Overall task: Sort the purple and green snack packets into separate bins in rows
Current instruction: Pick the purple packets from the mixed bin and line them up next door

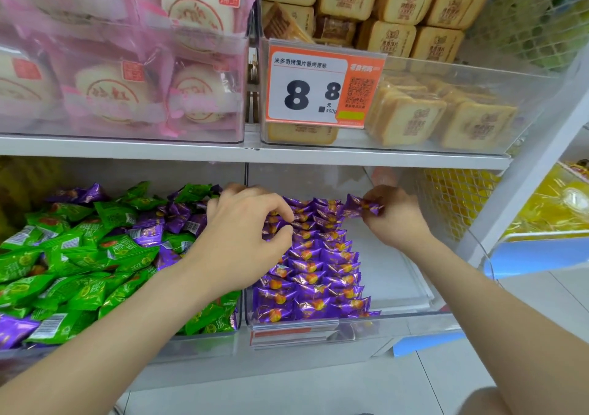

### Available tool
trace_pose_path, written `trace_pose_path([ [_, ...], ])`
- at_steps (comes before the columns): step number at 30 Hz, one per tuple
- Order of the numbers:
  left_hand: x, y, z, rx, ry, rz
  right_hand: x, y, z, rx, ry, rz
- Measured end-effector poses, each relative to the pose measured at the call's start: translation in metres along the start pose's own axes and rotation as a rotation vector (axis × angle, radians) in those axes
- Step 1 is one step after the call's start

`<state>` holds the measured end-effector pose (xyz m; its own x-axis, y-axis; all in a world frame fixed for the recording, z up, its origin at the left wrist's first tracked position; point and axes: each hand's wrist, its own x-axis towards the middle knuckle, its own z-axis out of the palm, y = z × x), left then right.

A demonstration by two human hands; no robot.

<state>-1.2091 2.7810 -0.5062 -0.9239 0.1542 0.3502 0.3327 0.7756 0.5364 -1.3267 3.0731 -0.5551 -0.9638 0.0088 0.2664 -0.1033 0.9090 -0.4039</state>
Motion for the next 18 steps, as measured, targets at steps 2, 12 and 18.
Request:
trace_pose_path([
  [2,0.001,0.001,0.001,0.017,-0.012,-0.01,0.006,0.008,0.007,-0.064,-0.029,-0.015],
  [12,-0.002,-0.004,0.003,0.059,-0.031,-0.017,0.017,0.005,0.023,-0.223,-0.134,-0.071],
  [18,-0.002,-0.004,0.002,0.061,-0.032,-0.008,0.017,0.001,0.025,-0.223,-0.152,-0.033],
])
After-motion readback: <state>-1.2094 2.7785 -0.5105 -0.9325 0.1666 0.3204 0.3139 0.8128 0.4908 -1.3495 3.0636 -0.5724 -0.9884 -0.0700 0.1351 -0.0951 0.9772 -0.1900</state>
